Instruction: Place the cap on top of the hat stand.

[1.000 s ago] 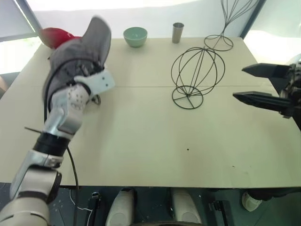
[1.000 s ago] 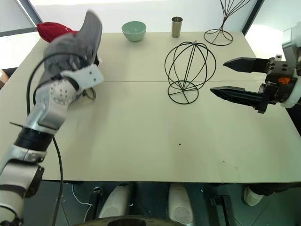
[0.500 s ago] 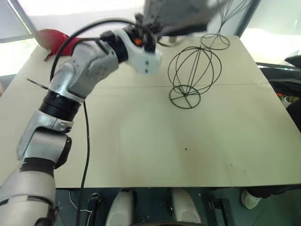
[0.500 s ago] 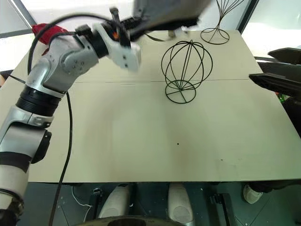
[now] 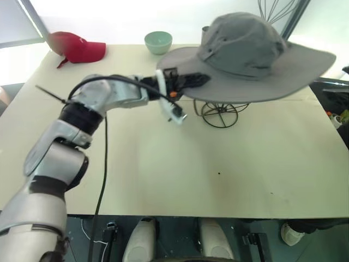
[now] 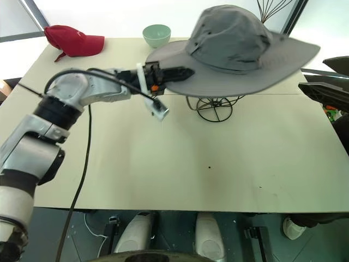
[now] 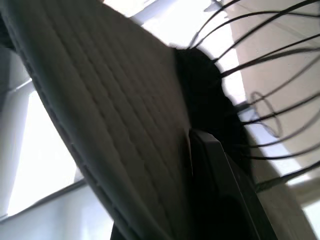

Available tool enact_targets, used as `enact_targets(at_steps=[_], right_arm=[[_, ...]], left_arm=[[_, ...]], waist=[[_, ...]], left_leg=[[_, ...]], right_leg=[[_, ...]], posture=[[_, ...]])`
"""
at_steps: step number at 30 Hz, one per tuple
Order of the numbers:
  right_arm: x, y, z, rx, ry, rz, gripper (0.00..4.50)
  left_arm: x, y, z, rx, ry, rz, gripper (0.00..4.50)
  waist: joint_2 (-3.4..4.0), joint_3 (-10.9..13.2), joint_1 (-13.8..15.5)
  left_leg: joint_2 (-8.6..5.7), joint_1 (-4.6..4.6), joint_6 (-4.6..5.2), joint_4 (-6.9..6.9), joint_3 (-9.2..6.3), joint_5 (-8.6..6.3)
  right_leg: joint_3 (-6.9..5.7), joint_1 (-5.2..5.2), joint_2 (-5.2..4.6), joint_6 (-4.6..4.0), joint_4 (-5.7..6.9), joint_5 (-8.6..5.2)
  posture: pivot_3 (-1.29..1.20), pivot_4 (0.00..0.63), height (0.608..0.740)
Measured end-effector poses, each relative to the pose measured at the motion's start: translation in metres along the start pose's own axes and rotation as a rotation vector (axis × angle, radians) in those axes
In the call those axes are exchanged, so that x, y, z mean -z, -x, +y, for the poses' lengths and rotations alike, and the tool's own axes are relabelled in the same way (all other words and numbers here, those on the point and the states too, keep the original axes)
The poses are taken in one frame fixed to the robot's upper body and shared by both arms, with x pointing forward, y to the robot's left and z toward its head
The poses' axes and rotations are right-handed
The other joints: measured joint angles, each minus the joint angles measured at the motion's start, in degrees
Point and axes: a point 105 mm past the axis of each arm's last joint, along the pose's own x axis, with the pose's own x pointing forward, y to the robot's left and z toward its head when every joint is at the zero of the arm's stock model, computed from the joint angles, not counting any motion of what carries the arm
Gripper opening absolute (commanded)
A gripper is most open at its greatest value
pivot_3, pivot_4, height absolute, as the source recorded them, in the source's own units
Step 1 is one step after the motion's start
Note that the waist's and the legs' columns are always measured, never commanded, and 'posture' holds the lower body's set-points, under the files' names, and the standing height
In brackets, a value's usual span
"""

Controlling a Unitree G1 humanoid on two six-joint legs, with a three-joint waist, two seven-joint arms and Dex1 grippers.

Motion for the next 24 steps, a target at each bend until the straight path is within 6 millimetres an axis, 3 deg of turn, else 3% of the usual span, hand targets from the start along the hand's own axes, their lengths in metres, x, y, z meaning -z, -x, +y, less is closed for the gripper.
enact_targets(at_steps=[4,13,21,23,24], right_arm=[[0.001,0.002,0.000,0.011,-0.003,0.005,4.50],[0.010,0.009,0.001,0.032,0.017,0.060,4.50],[0.016,0.009,-0.001,0.040,0.019,0.067,4.50],[0.019,0.009,-0.001,0.043,0.011,0.074,4.50],[0.021,0.009,-0.001,0.044,0.009,0.079,4.50]], left_arm=[[0.001,-0.003,0.008,-0.044,-0.066,-0.043,0.21],[-0.024,0.031,-0.051,0.138,0.028,-0.114,0.21],[-0.034,0.030,-0.057,0.148,0.044,-0.155,0.21],[-0.034,0.031,-0.059,0.153,0.062,-0.153,1.25],[-0.035,0.032,-0.060,0.160,0.072,-0.153,1.54]], waist=[[0.06,-0.04,-0.66],[0.04,-0.02,-0.19],[0.01,-0.01,-0.15],[0.01,-0.01,-0.19],[0.01,-0.01,-0.19]], left_leg=[[0.02,0.11,0.01,-0.11,0.02,0.00],[0.02,0.07,0.00,-0.04,0.04,0.00],[0.01,0.05,0.00,-0.02,0.05,0.00],[0.01,0.06,0.00,-0.02,0.04,0.00],[0.01,0.06,-0.01,-0.02,0.05,0.00]], right_leg=[[0.04,-0.05,0.02,0.00,0.06,-0.01],[0.04,-0.03,0.01,0.01,0.08,0.00],[0.04,-0.02,0.01,0.01,0.08,0.00],[0.04,-0.02,0.01,0.01,0.08,0.00],[0.04,-0.03,0.01,0.01,0.08,0.00]], posture=[[0.00,0.150,0.740],[0.00,0.150,0.740],[0.00,0.150,0.740],[0.00,0.150,0.740],[0.00,0.150,0.740]])
